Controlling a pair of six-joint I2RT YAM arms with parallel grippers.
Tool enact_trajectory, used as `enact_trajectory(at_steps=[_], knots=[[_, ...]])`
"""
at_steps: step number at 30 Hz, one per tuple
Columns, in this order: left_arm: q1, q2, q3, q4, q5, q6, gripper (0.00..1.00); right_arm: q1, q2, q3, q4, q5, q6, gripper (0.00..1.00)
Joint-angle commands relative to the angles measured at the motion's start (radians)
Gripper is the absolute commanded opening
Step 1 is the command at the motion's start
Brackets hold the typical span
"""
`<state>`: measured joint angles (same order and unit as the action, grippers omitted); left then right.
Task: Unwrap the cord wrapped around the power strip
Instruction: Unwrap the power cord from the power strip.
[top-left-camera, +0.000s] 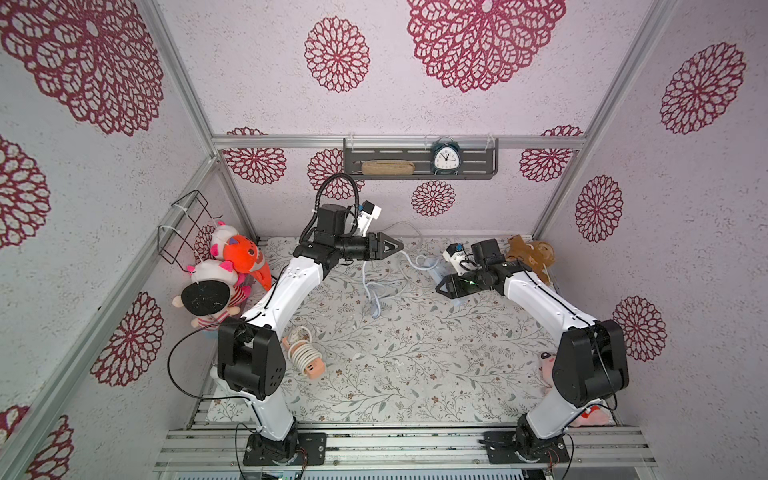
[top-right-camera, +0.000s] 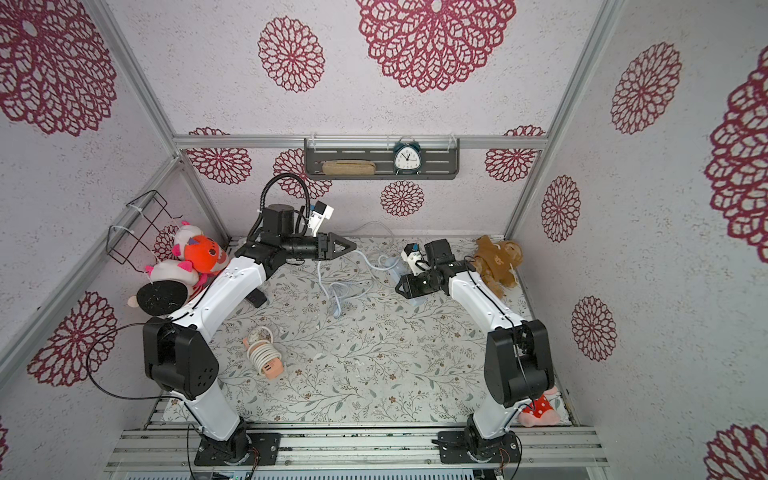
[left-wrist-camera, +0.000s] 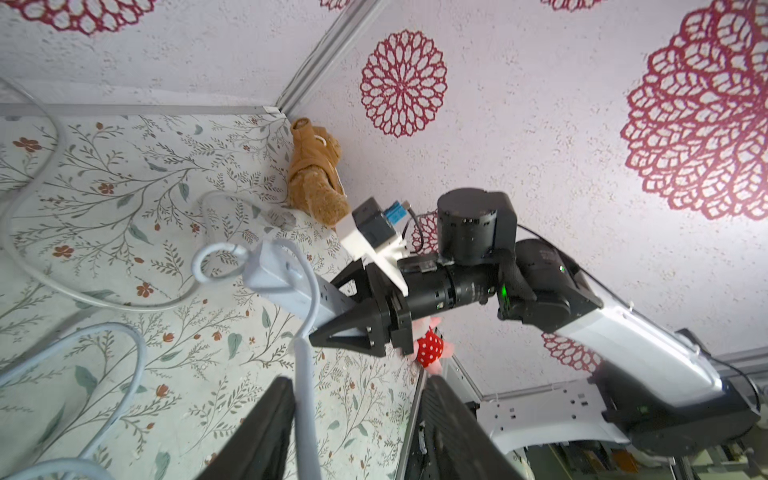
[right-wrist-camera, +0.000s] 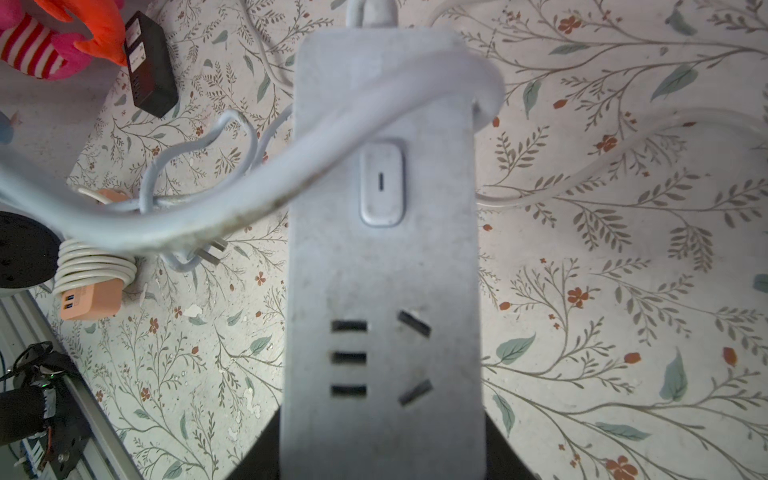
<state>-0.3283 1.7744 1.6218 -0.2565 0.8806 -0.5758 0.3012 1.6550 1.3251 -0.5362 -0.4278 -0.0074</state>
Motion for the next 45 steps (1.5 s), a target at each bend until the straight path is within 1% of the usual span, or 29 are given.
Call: enact_trajectory(at_steps=[1, 4, 6, 8, 11, 13, 14, 16, 19, 22, 26, 28, 30, 32, 34, 35, 38, 39, 42, 43, 44, 45], knots=[[0.006, 0.029, 0.039, 0.197, -0.063, -0.155, 0.0, 0.007, -0.031, -0.023, 0.007, -0.072, -0.019, 0.0], [0.007, 0.079, 0.074, 0.227, -0.09, -0.204, 0.0, 0.034, -0.03, -0.041, -0.009, -0.115, -0.049, 0.0], [0.006, 0.112, 0.094, 0.217, -0.112, -0.211, 0.0, 0.043, -0.032, -0.049, -0.017, -0.146, -0.059, 0.0], [0.008, 0.141, 0.111, 0.203, -0.153, -0.21, 0.0, 0.048, -0.032, -0.059, -0.021, -0.211, -0.062, 0.0], [0.014, 0.175, 0.14, 0.168, -0.238, -0.202, 0.0, 0.064, -0.029, -0.072, -0.041, -0.285, -0.077, 0.0], [0.019, 0.18, 0.156, 0.156, -0.302, -0.2, 0.0, 0.085, -0.022, -0.07, -0.083, -0.321, -0.117, 0.0], [0.021, 0.222, 0.165, 0.152, -0.326, -0.204, 0.0, 0.093, -0.021, -0.069, -0.101, -0.333, -0.133, 0.0], [0.029, 0.241, 0.179, 0.143, -0.388, -0.204, 0.0, 0.105, -0.025, -0.062, -0.146, -0.385, -0.18, 0.0], [0.039, 0.265, 0.201, 0.101, -0.467, -0.185, 0.0, 0.11, -0.053, -0.053, -0.188, -0.448, -0.235, 0.0], [0.047, 0.277, 0.196, 0.081, -0.533, -0.167, 0.0, 0.109, -0.098, -0.048, -0.193, -0.514, -0.262, 0.0], [0.051, 0.27, 0.156, 0.06, -0.586, -0.136, 0.0, 0.083, -0.161, -0.046, -0.15, -0.548, -0.243, 0.0], [0.05, 0.258, 0.113, 0.053, -0.606, -0.113, 0.0, 0.05, -0.209, -0.069, -0.071, -0.591, -0.202, 0.0], [0.051, 0.239, 0.07, 0.045, -0.617, -0.092, 0.0, 0.014, -0.251, -0.098, 0.022, -0.608, -0.133, 0.0], [0.052, 0.214, 0.021, 0.048, -0.621, -0.066, 0.0, -0.028, -0.293, -0.125, 0.118, -0.593, -0.05, 0.0], [0.056, 0.199, -0.03, 0.043, -0.626, -0.042, 0.0, -0.077, -0.327, -0.143, 0.18, -0.54, 0.014, 0.0], [0.058, 0.158, -0.049, 0.041, -0.623, -0.032, 0.0, -0.1, -0.337, -0.144, 0.196, -0.512, 0.041, 0.0], [0.063, 0.118, -0.112, 0.032, -0.606, -0.012, 0.0, -0.169, -0.353, -0.126, 0.162, -0.358, 0.082, 0.0], [0.065, 0.105, -0.13, 0.027, -0.588, -0.004, 0.0, -0.186, -0.353, -0.111, 0.125, -0.289, 0.075, 0.0], [0.063, 0.07, -0.168, 0.001, -0.518, 0.032, 0.0, -0.218, -0.334, -0.077, 0.048, -0.172, 0.066, 0.0], [0.062, 0.054, -0.186, 0.012, -0.49, 0.042, 0.12, -0.221, -0.324, -0.07, 0.033, -0.162, 0.062, 0.0], [0.061, 0.036, -0.207, 0.032, -0.466, 0.049, 0.32, -0.223, -0.316, -0.069, 0.029, -0.161, 0.064, 0.0], [0.058, 0.016, -0.232, 0.056, -0.454, 0.054, 0.57, -0.223, -0.311, -0.073, 0.035, -0.167, 0.072, 0.0]])
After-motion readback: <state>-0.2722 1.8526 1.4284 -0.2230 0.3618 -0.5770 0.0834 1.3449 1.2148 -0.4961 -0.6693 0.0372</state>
